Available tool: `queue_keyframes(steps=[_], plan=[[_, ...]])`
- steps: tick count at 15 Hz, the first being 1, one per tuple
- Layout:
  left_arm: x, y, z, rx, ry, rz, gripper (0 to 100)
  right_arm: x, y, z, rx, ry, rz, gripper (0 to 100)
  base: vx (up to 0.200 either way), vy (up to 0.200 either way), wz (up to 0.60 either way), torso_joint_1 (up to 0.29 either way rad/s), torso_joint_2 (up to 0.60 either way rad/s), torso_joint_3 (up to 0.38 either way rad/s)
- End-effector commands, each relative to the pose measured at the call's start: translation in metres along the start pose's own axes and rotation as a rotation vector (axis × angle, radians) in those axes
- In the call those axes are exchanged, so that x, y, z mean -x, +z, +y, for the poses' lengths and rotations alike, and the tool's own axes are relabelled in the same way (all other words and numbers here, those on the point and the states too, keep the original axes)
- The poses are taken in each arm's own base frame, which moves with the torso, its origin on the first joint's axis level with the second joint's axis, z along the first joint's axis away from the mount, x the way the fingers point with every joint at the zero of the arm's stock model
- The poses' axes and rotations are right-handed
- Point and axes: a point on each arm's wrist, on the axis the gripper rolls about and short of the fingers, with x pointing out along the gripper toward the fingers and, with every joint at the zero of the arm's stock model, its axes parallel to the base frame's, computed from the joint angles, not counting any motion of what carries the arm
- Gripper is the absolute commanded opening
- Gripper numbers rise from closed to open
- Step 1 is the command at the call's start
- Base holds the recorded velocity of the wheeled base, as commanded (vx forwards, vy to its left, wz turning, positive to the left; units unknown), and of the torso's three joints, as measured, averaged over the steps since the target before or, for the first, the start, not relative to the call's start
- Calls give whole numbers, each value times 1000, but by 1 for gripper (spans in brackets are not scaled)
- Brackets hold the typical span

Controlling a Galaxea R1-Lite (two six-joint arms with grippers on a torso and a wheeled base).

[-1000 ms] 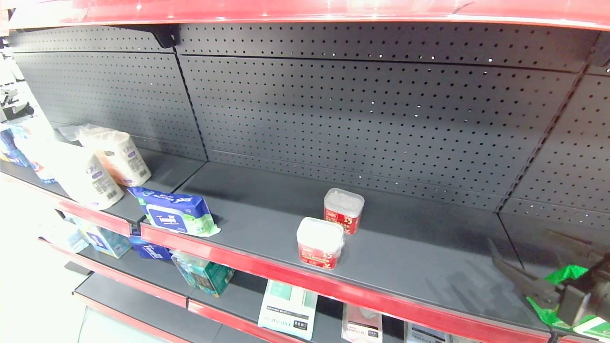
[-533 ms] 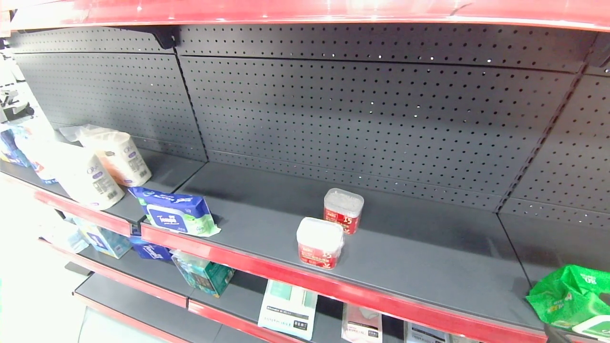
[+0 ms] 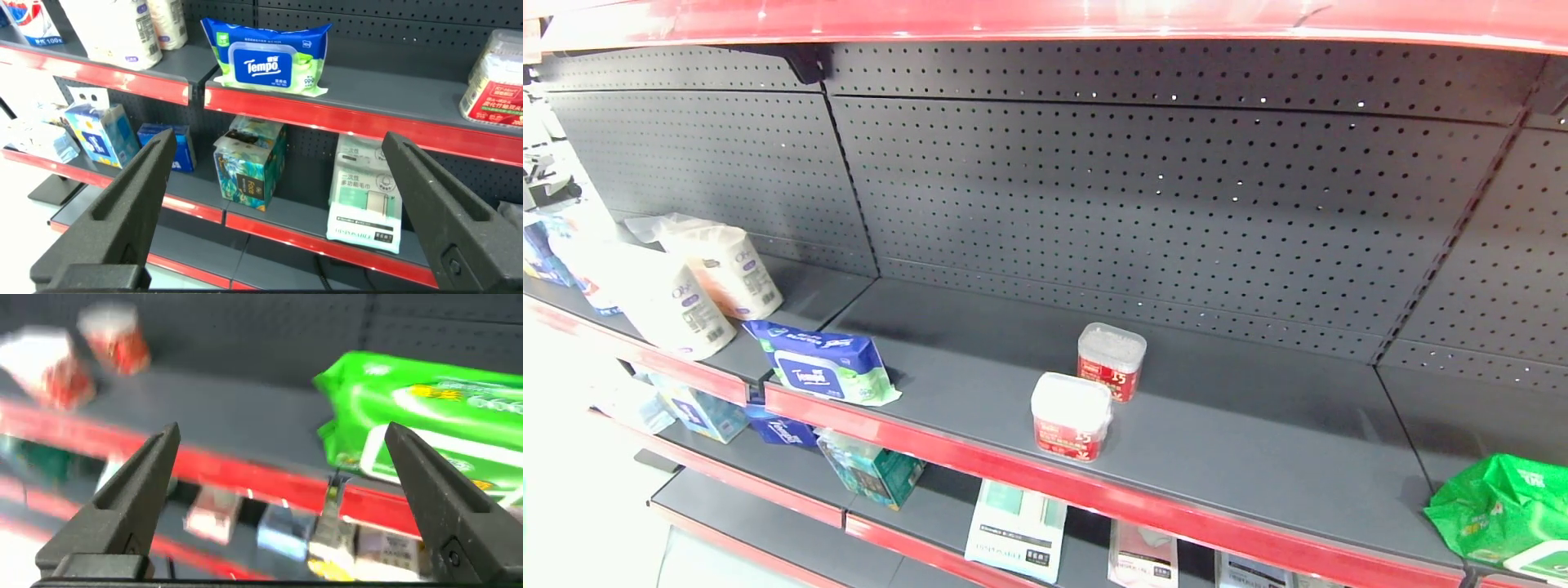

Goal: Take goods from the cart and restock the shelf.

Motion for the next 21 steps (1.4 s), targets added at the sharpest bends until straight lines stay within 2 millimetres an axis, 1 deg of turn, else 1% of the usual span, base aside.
queue_keyframes(steps=[1,3,20,21], plan=[[0,0,0,1,0,1,100,3,-5,0,26,4,-37,100,0,0,0,0,0,0],[0,0,0,1,0,1,100,3,-5,1,31,24,-38,100,0,0,0,0,0,0],[0,0,0,-2,-4,1,100,3,-5,0,31,11,-37,100,0,0,0,0,0,0],[0,0,0,-2,-4,1,100,3,-5,0,31,11,-37,100,0,0,-600,-2,-2,-2]])
